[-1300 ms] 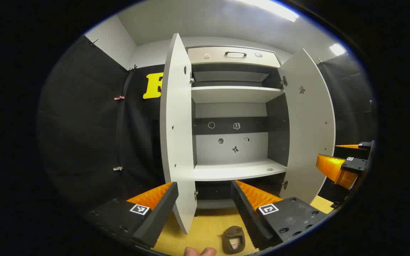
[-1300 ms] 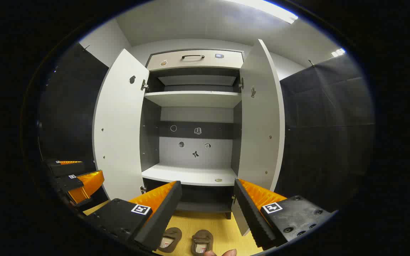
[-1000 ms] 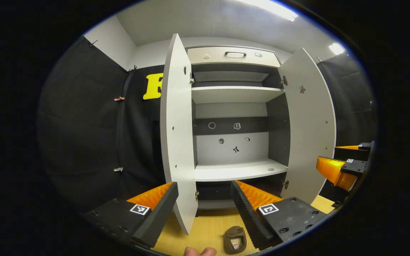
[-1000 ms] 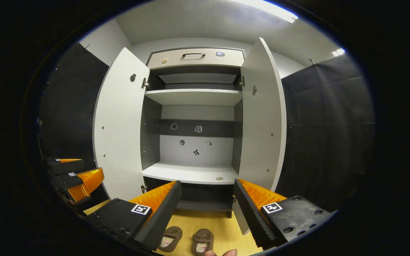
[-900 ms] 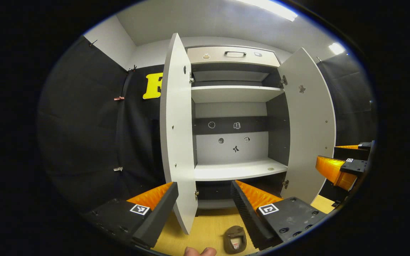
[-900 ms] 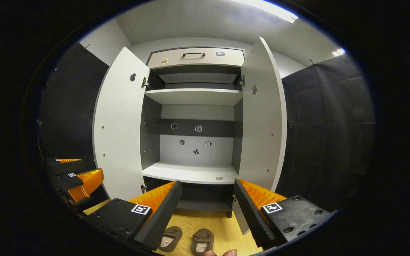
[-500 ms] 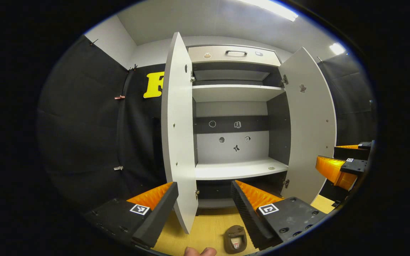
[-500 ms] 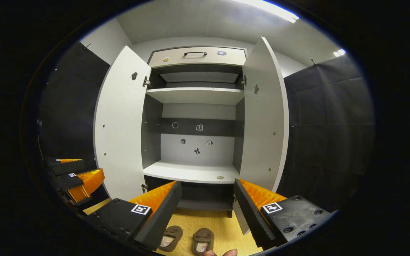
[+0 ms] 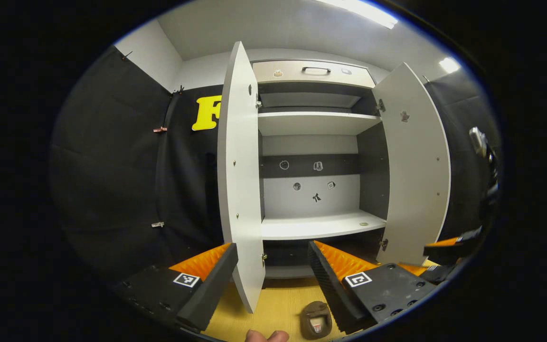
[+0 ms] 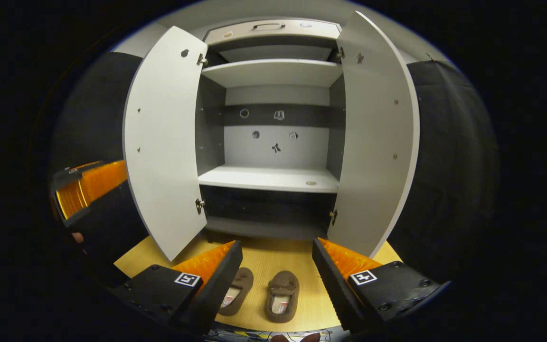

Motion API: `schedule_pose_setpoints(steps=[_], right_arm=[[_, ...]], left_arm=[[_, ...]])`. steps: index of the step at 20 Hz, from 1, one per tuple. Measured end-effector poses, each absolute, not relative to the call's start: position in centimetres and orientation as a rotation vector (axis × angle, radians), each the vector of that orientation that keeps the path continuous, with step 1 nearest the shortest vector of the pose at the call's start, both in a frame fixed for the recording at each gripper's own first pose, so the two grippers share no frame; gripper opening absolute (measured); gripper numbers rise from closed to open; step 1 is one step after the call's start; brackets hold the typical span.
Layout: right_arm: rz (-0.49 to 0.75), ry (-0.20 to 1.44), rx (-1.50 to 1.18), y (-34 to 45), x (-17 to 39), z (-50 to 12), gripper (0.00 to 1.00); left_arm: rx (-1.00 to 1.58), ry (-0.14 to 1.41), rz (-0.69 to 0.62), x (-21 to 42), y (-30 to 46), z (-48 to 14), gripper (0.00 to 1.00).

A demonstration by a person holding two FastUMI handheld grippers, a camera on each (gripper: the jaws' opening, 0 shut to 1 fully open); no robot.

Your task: Grab one shoe with the right hand and put it into the shoe cabinet, grab the other shoe with the left hand and put it into the shoe cabinet; then close the right door with the right hand and the left door with the left hand.

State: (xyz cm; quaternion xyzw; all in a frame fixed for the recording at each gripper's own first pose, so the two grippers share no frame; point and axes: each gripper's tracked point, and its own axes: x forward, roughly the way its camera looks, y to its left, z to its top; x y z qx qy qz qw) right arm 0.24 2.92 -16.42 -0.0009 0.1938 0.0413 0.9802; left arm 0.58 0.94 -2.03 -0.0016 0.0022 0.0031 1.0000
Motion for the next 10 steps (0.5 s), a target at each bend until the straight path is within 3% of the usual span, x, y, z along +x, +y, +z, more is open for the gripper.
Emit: schedule_pose_setpoints(steps=[10], right_arm=[[0.138, 0.761, -0.02, 3.7, -0.6, -36.3, 0.99]], left_arm=[[0.001, 0.098, 0.029, 0.5, 1.9, -7.5, 0.95]])
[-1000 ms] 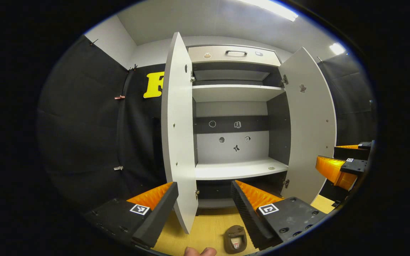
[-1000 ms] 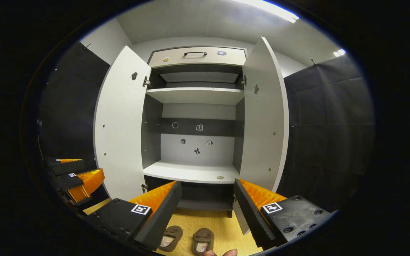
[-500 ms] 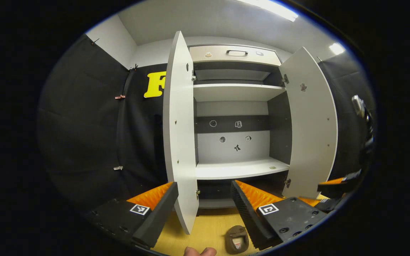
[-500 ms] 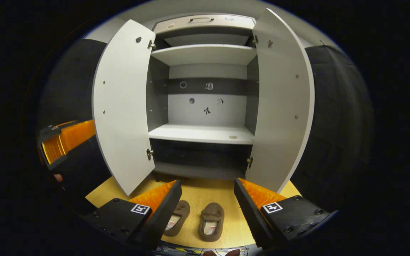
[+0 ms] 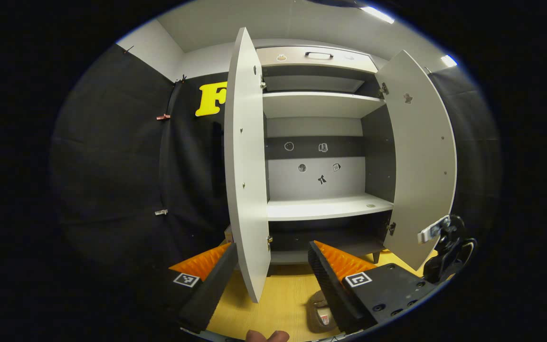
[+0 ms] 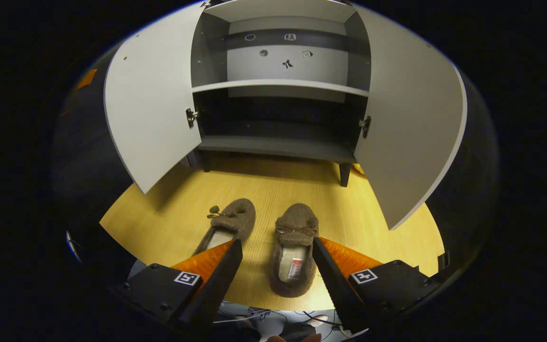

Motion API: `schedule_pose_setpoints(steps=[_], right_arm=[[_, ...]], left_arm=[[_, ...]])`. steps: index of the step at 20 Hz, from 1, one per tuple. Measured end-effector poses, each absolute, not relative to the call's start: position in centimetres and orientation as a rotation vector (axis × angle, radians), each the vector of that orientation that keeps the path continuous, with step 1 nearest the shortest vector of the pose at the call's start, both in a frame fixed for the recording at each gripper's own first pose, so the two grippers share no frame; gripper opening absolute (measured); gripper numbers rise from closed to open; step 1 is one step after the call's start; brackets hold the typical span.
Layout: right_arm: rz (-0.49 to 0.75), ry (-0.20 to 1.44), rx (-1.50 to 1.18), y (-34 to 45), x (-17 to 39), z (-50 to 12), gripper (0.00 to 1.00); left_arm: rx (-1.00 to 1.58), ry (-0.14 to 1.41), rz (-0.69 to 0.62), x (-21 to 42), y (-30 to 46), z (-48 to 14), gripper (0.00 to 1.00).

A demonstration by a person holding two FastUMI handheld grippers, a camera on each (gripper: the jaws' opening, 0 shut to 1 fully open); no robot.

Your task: Grab one shoe with the right hand and put it into the shoe cabinet, grab the other shoe with the left hand and put it into the shoe cabinet; then close the right door with the right hand and the left door with the left hand.

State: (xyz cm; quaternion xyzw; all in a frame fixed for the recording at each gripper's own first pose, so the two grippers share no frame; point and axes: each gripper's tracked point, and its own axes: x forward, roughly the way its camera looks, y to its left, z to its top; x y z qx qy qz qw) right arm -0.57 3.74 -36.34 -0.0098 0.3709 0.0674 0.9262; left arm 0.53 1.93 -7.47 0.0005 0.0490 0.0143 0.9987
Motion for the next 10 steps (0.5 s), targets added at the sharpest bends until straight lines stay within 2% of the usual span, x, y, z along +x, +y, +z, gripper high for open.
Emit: schedule_pose_setpoints(steps=[7, 10], right_arm=[[0.137, 0.892, -0.013, 4.4, 1.1, -44.5, 0.99], [0.12, 0.896, -0.035, 4.5, 2.7, -46.3, 0.9]], left_arm=[[0.001, 0.161, 0.06, 0.9, 3.4, -10.8, 0.95], [-0.001, 0.185, 0.069, 1.0, 4.0, -12.1, 0.95]])
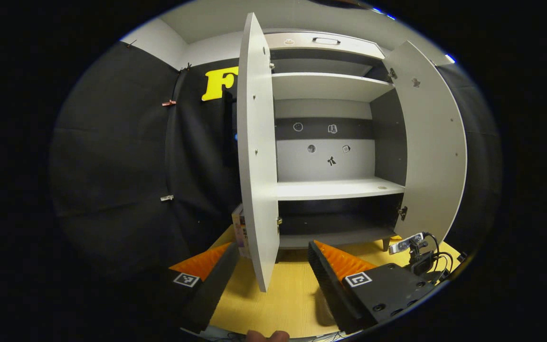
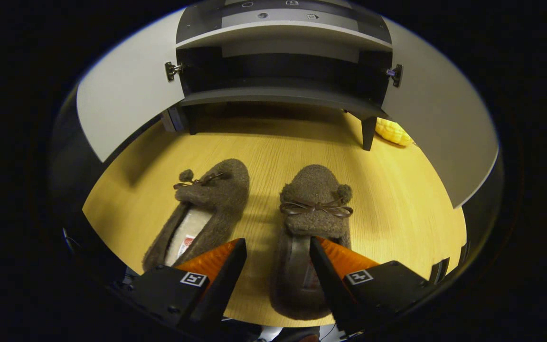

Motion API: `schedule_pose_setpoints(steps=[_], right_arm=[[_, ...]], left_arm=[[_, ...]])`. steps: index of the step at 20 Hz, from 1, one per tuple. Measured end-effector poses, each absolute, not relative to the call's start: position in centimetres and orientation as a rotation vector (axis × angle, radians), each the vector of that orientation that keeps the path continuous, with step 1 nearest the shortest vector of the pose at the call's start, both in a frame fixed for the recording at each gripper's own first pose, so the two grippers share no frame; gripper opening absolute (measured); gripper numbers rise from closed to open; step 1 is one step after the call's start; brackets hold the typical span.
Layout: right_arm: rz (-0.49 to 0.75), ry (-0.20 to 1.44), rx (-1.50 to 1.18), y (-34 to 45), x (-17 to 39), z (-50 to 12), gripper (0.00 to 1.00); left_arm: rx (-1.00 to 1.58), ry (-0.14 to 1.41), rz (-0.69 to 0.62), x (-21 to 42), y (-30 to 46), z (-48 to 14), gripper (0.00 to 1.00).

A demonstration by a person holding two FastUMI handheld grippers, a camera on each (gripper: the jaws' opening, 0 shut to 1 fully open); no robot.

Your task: Grab one shoe with the right hand and put it into the shoe cabinet, grab the other shoe with the left hand and put it into the shoe cabinet; then close the right door with the right hand and the left door with the left hand.

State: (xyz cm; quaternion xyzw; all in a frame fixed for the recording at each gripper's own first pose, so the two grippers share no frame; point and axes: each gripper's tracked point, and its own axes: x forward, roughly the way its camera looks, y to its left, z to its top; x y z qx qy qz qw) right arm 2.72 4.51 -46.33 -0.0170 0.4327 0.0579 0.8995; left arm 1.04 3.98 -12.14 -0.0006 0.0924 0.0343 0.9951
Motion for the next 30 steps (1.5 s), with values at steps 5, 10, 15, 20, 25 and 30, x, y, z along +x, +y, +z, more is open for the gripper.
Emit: schedule_pose_setpoints(steps=[5, 10, 15, 20, 25, 30], right_arm=[[0.0, 0.862, -0.028, 3.2, 6.6, -48.3, 0.63], [-0.002, 0.823, 0.014, 3.3, 7.1, -48.1, 0.08], [0.053, 0.801, 0.033, 3.1, 6.8, -45.7, 0.08], [0.06, 0.715, 0.083, 1.8, 7.6, -37.6, 0.07], [0.058, 0.638, 0.103, 1.3, 9.9, -27.6, 0.07], [0.085, 0.571, 0.042, 1.9, 15.1, -17.4, 0.07]], left_arm=[[0.002, 0.216, 0.092, 1.4, 5.4, -13.6, 0.95], [-0.004, 0.236, 0.101, 2.0, 5.8, -14.5, 0.95], [-0.003, 0.23, 0.094, 2.1, 5.5, -14.2, 0.95], [-0.006, 0.233, 0.066, 2.4, 4.7, -14.3, 0.95], [-0.015, 0.236, 0.023, 2.6, 3.1, -14.2, 0.95], [-0.049, 0.246, -0.03, 2.7, 1.1, -14.2, 0.95]])
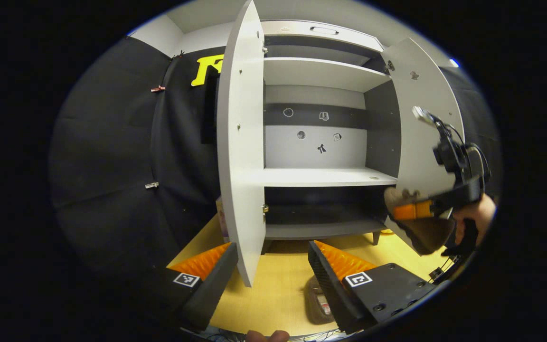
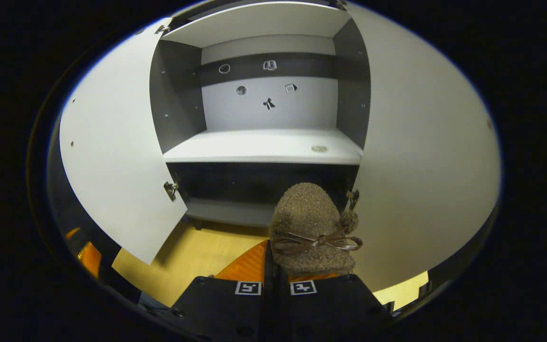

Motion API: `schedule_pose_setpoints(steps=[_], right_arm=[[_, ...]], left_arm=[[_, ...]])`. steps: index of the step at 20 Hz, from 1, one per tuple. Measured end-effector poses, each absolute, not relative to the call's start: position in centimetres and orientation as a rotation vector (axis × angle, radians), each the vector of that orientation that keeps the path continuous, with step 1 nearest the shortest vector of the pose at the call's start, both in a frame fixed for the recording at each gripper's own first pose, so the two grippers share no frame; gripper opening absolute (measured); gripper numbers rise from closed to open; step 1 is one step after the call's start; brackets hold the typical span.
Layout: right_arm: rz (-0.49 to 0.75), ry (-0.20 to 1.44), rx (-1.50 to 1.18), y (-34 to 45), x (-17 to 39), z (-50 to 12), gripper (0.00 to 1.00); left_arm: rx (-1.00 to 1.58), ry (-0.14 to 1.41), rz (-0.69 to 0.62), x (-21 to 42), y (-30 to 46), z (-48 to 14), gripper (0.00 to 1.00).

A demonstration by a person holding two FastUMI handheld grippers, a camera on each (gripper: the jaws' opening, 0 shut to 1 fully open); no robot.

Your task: Grab one shoe with the right hand and put it into the shoe cabinet, grab the other shoe with the left hand and put it into the shoe cabinet; then close the right door with the right hand and the left door with the left hand.

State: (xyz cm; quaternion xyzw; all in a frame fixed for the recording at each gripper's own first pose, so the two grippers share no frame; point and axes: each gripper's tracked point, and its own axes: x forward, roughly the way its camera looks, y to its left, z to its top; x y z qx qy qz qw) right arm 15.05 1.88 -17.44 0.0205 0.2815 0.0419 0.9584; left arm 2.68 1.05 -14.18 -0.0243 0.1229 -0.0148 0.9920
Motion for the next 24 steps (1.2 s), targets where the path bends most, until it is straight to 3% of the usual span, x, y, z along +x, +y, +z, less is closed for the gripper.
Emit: schedule_pose_setpoints(steps=[4, 8, 17, 24], right_arm=[[0.113, 0.563, 0.091, 3.2, 21.6, -12.1, 0.07], [0.095, 0.56, 0.071, 3.1, 28.6, -10.9, 0.07], [0.055, 0.51, 0.09, 3.3, 43.0, -10.9, 0.07], [0.014, 0.562, 0.098, 2.8, 48.0, -14.9, 0.07]], left_arm=[[-0.057, 0.253, -0.049, 2.6, 0.3, -14.3, 0.95], [-0.083, 0.262, -0.049, 2.4, 0.2, -14.4, 0.95], [-0.1, 0.283, -0.003, 1.9, 0.4, -15.2, 0.95], [-0.098, 0.294, 0.036, 2.0, 1.2, -15.6, 0.95]])
